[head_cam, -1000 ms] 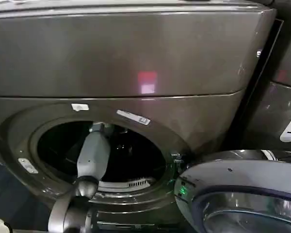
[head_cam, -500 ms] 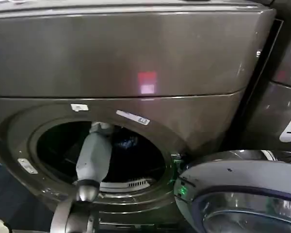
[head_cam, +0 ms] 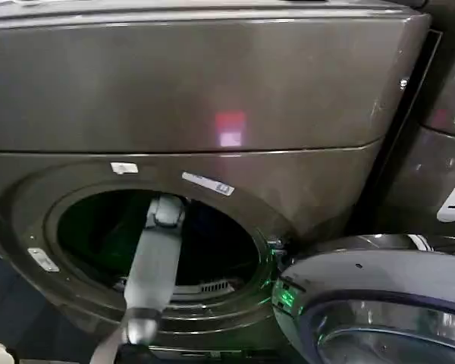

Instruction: Grasp the clothes from the dryer.

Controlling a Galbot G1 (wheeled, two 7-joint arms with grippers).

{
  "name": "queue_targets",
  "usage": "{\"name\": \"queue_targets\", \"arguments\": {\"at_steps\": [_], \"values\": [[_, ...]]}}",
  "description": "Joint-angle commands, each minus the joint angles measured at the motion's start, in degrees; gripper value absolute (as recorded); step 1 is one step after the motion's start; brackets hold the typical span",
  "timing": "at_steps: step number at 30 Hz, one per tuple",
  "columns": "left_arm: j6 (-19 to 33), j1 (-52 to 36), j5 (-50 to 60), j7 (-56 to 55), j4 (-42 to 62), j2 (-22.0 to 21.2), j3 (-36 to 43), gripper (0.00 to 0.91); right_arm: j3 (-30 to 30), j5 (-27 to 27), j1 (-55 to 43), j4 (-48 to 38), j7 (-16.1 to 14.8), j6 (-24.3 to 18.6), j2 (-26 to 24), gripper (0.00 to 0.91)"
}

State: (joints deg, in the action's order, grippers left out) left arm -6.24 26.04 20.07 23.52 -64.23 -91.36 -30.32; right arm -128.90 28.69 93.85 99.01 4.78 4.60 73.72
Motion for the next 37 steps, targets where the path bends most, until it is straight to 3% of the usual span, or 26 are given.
{"name": "queue_targets", "arguments": {"at_steps": [1, 10, 37], "values": [[-2.00, 6.17, -15.85, -20.68, -7.99, -1.28, 1.90, 0.000, -0.18, 0.01, 0.21, -0.04, 0.24, -0.24, 0.23, 0.907], [-6.08, 5.84, -22.40, -25.69, -8.87, -1.80, 1.78, 0.000, 0.11, 0.00, 0.09, 0.26, 0.23, -0.45, 0.47, 0.907], [-8.56, 4.95, -18.23, -23.26, -9.19, -0.57, 1.92, 0.000, -0.79, 2.37, -0.27, 1.62, -0.19, 1.05, 0.48, 0.907]]}}
